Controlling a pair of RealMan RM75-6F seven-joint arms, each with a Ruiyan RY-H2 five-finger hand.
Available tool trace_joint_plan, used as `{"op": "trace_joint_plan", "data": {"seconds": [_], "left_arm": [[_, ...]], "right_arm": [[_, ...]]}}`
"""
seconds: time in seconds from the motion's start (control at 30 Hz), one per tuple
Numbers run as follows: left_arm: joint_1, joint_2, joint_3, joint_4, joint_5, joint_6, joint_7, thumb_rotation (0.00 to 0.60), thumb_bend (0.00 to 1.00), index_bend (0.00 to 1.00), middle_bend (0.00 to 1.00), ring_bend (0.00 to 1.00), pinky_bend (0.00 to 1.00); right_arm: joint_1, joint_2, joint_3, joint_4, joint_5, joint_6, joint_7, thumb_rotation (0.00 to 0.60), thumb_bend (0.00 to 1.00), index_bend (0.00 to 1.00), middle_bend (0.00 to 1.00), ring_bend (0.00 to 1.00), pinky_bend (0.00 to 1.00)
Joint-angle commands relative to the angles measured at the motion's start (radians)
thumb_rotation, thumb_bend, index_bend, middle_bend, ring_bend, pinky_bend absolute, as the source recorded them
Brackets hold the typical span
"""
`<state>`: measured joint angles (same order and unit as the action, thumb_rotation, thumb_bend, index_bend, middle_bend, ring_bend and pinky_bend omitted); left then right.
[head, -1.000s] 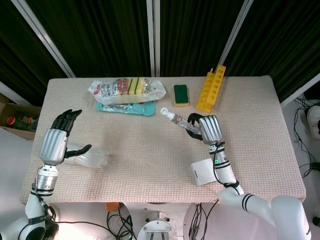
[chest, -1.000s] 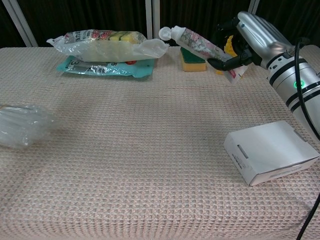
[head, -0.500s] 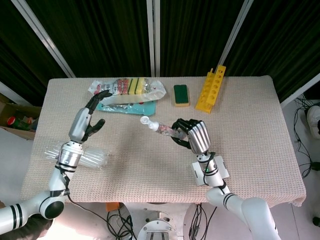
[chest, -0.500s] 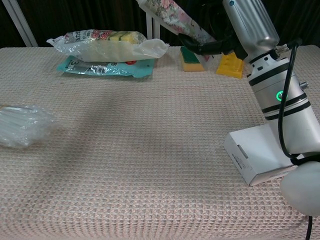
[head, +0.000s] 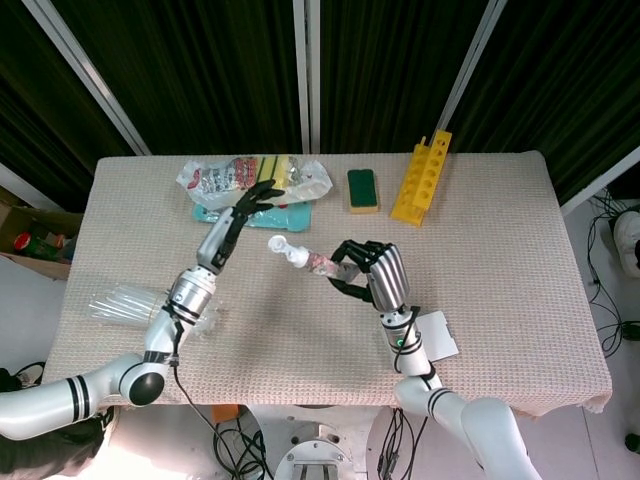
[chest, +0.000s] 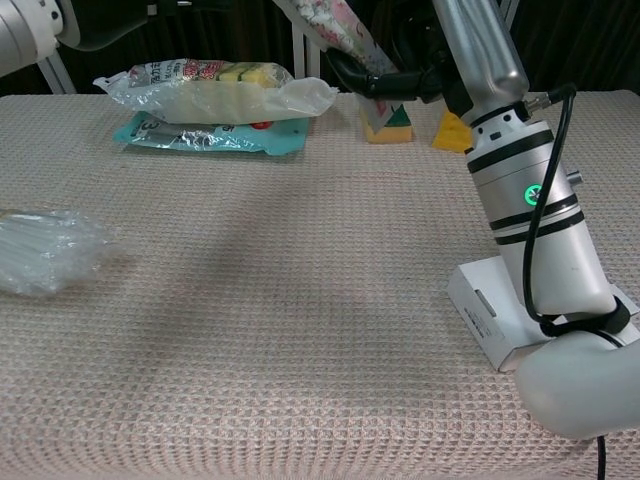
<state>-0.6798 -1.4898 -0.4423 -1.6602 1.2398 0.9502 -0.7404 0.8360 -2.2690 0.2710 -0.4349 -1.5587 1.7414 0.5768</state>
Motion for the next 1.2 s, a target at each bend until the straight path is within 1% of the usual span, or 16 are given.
{"op": "trace_joint_plan", "data": {"seconds": [0.03, 0.2, 0.5, 0.77, 0.87, 1.03, 1.2], "left_arm": [[-0.023, -0.014, -0.003, 0.003, 0.023, -0.015, -0.035, 0.0, 0.0, 0.1, 0.17, 0.1, 0.15], [-0.04, -0.013, 0.005, -0.003, 0.051, -0.017, -0.051, 0.0, 0.0, 0.1, 0.17, 0.1, 0.15], [-0.066, -0.029, 0.019, -0.011, 0.08, -0.002, -0.072, 0.0, 0.0, 0.1, 0.17, 0.1, 0.15], [-0.092, -0.045, 0.026, -0.006, 0.1, 0.016, -0.061, 0.0, 0.0, 0.1, 0.17, 0.1, 0.15], [-0.098, -0.051, 0.036, -0.003, 0.12, 0.034, -0.037, 0.0, 0.0, 0.1, 0.17, 0.1, 0.15], [-0.103, -0.067, 0.053, 0.012, 0.148, 0.083, 0.042, 0.0, 0.0, 0.1, 0.17, 0.1, 0.15], [-0.108, -0.075, 0.065, 0.02, 0.167, 0.129, 0.154, 0.0, 0.0, 0.1, 0.17, 0.1, 0.15]], "right_arm": [[0.007, 0.0, -0.007, -0.013, 0.011, -0.027, 0.004, 0.6, 0.51, 1.0, 0.95, 0.84, 0.95], [0.018, 0.0, -0.004, -0.028, 0.029, -0.058, 0.015, 0.6, 0.51, 1.0, 0.95, 0.84, 0.95], [0.026, 0.0, -0.025, -0.081, 0.055, -0.12, 0.021, 0.6, 0.51, 1.0, 0.95, 0.84, 0.95], [0.035, 0.0, -0.041, -0.117, 0.082, -0.165, 0.016, 0.6, 0.51, 1.0, 0.95, 0.84, 0.95], [0.038, 0.0, -0.048, -0.123, 0.087, -0.179, 0.014, 0.6, 0.51, 1.0, 0.95, 0.84, 0.95], [0.039, 0.0, -0.056, -0.13, 0.095, -0.205, 0.013, 0.6, 0.51, 1.0, 0.95, 0.84, 0.95], [0.036, 0.0, -0.057, -0.131, 0.1, -0.235, 0.004, 0.6, 0.52, 1.0, 0.95, 0.84, 0.95]]}}
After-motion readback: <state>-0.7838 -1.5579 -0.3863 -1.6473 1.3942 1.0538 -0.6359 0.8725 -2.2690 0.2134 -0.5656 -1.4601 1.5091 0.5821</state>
